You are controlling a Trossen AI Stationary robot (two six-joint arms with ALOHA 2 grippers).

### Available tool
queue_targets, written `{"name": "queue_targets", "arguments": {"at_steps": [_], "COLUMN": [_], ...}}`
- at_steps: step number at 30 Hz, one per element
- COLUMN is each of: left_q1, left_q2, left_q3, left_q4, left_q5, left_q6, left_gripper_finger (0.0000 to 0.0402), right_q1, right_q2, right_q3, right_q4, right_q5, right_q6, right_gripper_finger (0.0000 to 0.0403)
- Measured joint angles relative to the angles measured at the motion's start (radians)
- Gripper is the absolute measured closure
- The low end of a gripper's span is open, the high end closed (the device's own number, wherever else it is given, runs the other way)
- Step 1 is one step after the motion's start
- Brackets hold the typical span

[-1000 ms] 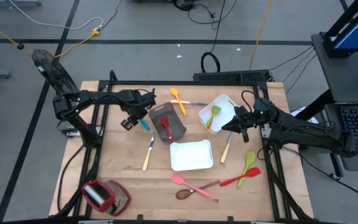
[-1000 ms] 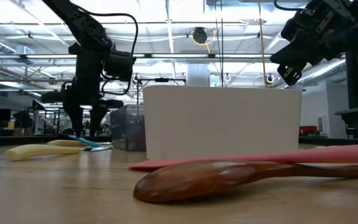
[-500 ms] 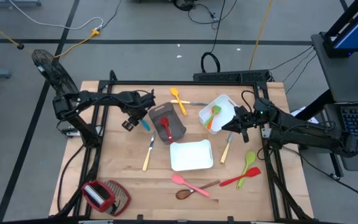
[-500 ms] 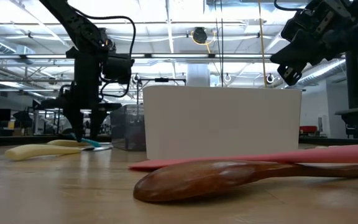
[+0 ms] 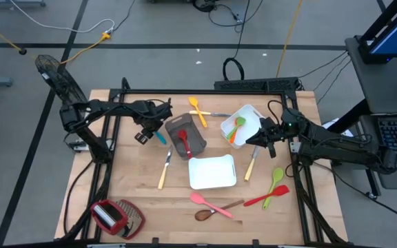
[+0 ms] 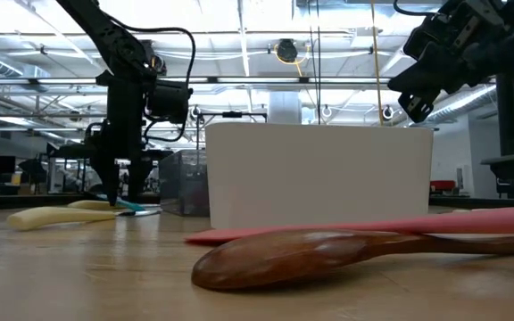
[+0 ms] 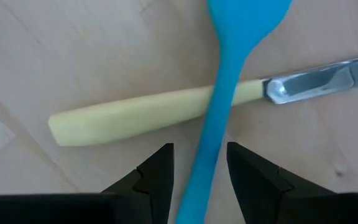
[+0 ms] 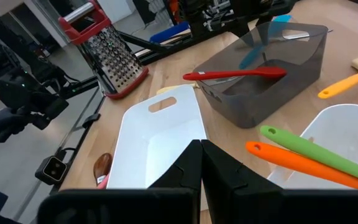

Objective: Pick & Place Kitchen Items
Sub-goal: Put the blue spatula into the top white bin

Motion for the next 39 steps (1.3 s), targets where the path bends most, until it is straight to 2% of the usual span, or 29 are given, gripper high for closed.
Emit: {"name": "queue_targets", "arguments": {"at_steps": [9,24,27,35,39], "left_q1": [-0.001,-0.007,-0.013,-0.045,-0.065], "left_q2": [0.069,0.074,0.073,0.073,0.060], "left_q3": [0.005,0.002,0.001,0.000,-0.002], "left_q4": [0.031,0.026,0.022,0.014,0.013], "left_q5": [0.000,0.004,0.000,-0.035,-0.059], "left_q6": [0.005,0.029,0.027,-0.010,-0.052], "left_gripper_finger": [0.0250,0.0254,0.0278,0.0379,0.0385], "right_q1": [-0.001,-0.002,-0.002,-0.002,-0.002], "right_q2": [0.001,0.001,0.001,0.002,0.002], "right_q3": [0.000,0.000,0.000,0.000,0.000], "right_q4": [-0.001,0.000,0.000,0.000,0.000], "right_q5": [0.005,0.007,0.007,0.007,0.007], "right_q6": [0.008,0.024,0.024,0.023,0.023], "right_gripper_finger": [0.0403,0.0403,0.0403,0.0403,0.0403]}}
